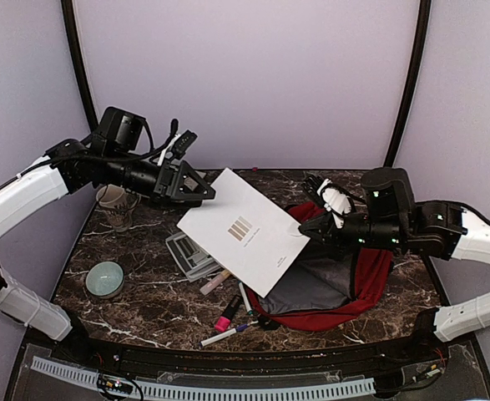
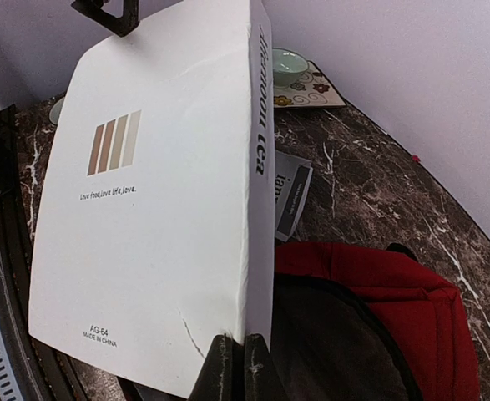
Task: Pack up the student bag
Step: Pass from the right arm to the left
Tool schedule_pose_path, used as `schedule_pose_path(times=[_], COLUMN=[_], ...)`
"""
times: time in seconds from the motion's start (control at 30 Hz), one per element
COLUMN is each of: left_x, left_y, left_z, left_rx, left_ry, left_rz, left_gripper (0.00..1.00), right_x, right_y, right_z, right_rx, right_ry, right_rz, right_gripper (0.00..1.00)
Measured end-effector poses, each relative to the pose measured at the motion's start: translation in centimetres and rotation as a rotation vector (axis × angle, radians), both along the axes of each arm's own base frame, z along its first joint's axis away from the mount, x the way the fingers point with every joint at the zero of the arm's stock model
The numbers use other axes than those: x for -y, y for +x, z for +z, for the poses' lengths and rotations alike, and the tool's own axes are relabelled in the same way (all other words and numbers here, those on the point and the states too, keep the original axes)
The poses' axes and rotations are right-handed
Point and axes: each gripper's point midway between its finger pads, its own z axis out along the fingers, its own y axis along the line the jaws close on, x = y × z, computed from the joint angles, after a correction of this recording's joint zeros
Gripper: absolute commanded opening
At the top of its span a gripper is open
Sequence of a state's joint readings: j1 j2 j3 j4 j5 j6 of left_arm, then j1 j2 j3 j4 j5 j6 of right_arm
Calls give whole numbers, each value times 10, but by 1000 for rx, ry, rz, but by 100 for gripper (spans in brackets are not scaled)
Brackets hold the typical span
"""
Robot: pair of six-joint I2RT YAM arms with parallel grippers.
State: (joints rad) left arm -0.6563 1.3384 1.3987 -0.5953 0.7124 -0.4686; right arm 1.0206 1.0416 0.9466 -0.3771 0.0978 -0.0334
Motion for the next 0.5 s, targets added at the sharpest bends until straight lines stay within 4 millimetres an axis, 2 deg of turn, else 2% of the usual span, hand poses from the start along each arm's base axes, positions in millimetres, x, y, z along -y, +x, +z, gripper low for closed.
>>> schedule_pose_path(times=[0.27, 0.5], left_x=[-8, -12], left_y=[19, 17], left_z=[-6, 2], left_rx=[135, 194], left_ry=[73, 69], left_rz=[55, 55], left_gripper=[93, 89], right_x=[5, 10], right_y=[-7, -12], right_z=[1, 13], right_rx=[4, 32], right_ry=[-15, 8], right_rz=[27, 46], right_gripper=[0, 0])
